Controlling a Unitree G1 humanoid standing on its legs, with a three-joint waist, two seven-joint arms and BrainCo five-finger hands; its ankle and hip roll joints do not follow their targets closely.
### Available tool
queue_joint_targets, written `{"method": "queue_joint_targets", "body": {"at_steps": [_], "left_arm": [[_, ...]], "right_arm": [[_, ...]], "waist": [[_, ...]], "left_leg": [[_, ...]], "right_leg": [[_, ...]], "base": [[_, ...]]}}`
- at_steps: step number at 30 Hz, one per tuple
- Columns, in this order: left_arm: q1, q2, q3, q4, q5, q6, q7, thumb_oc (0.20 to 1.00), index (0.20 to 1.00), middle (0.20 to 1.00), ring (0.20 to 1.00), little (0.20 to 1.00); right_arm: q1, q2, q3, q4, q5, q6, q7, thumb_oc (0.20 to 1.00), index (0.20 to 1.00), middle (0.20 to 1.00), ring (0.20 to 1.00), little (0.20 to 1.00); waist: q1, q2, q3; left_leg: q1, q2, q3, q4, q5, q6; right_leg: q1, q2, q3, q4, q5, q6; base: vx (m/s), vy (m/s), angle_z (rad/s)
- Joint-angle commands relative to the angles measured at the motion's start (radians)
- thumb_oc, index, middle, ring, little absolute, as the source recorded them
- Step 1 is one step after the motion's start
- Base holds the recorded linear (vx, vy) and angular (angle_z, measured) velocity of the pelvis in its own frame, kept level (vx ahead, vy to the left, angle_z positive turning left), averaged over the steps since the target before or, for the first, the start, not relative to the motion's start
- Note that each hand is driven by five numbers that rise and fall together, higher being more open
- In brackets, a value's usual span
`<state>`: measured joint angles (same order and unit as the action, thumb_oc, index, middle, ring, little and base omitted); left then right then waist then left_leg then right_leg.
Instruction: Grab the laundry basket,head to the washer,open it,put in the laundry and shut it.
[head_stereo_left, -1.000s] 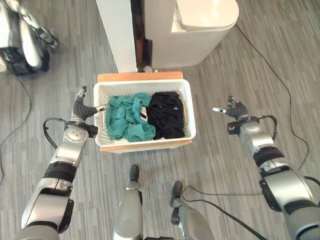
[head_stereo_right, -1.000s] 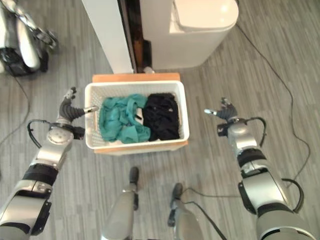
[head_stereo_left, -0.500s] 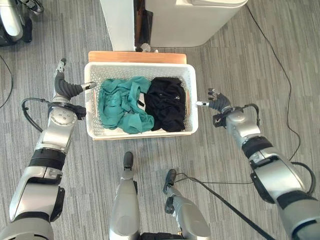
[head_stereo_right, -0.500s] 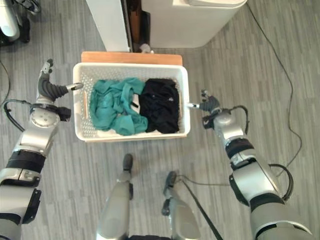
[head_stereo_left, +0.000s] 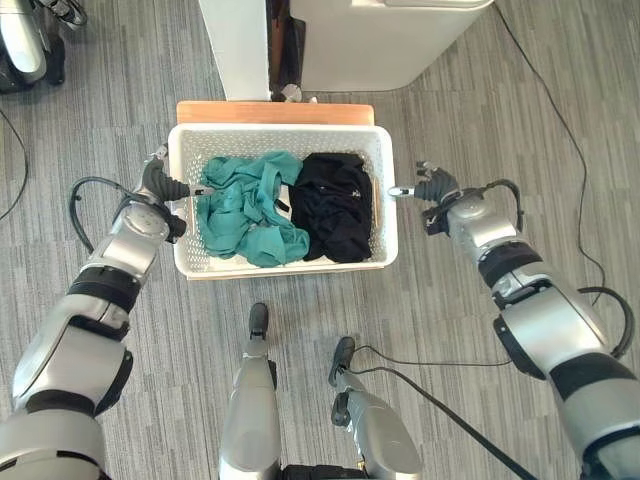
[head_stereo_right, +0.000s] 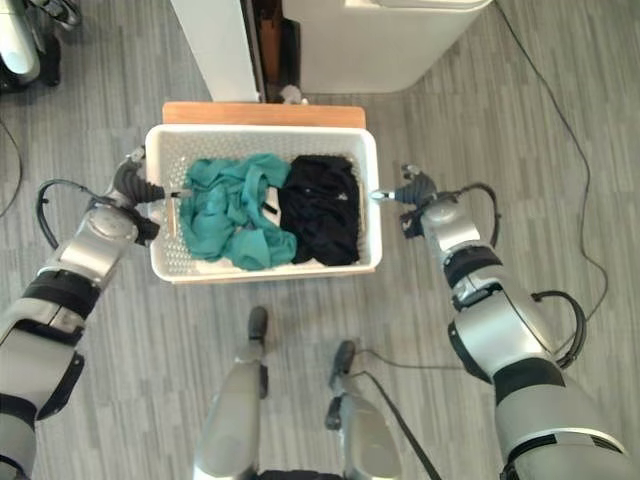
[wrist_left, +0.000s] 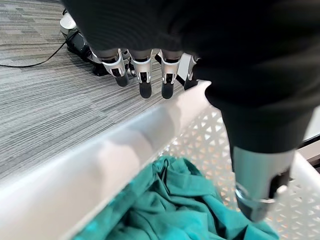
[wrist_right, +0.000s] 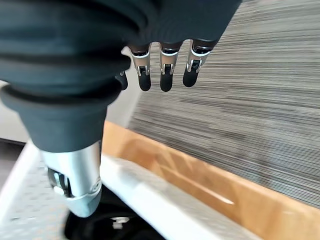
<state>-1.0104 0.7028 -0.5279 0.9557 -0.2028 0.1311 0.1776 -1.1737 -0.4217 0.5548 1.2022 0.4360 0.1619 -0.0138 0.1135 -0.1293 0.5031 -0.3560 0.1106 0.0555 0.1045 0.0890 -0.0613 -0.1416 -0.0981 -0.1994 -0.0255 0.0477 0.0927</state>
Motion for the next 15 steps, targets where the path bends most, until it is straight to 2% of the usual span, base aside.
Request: {"method": "queue_joint_targets", "body": {"at_steps": [1,2,5,15], "left_arm": [[-0.1,-0.051,-0.068,0.169,-0.07,-0.05,-0.013,1.0,1.0,1.0,1.0,1.0],[-0.141,-0.081,-0.112,0.249,-0.089,-0.058,-0.022,1.0,1.0,1.0,1.0,1.0],[-0.192,-0.124,-0.151,0.346,-0.111,-0.064,-0.035,1.0,1.0,1.0,1.0,1.0],[-0.256,-0.172,-0.19,0.463,-0.14,-0.072,-0.052,1.0,1.0,1.0,1.0,1.0]], "right_arm": [[-0.062,-0.028,0.048,0.065,0.019,-0.02,0.003,1.0,1.0,1.0,1.0,1.0],[-0.069,-0.016,0.066,0.1,0.027,-0.027,-0.001,1.0,1.0,1.0,1.0,1.0],[-0.08,-0.001,0.086,0.143,0.034,-0.037,-0.005,1.0,1.0,1.0,1.0,1.0],[-0.095,0.046,0.136,0.211,0.039,-0.051,0.0,1.0,1.0,1.0,1.0,1.0]], "waist": [[-0.008,0.05,-0.024],[-0.011,0.051,-0.022],[-0.012,0.051,-0.018],[-0.001,0.057,-0.016]], "left_leg": [[-0.035,0.035,-0.055,0.024,-0.003,-0.017],[-0.038,0.034,-0.056,0.023,0.0,-0.016],[-0.042,0.031,-0.059,0.021,0.003,-0.017],[-0.056,0.025,-0.065,0.017,0.01,-0.019]], "right_leg": [[-0.088,-0.06,-0.011,0.073,0.008,0.038],[-0.09,-0.059,-0.01,0.071,0.01,0.039],[-0.093,-0.059,-0.012,0.069,0.011,0.039],[-0.1,-0.061,-0.027,0.064,0.015,0.038]], "base": [[0.0,0.0,0.0],[0.0,0.0,0.0],[0.0,0.0,0.0],[0.01,-0.002,0.04]]}}
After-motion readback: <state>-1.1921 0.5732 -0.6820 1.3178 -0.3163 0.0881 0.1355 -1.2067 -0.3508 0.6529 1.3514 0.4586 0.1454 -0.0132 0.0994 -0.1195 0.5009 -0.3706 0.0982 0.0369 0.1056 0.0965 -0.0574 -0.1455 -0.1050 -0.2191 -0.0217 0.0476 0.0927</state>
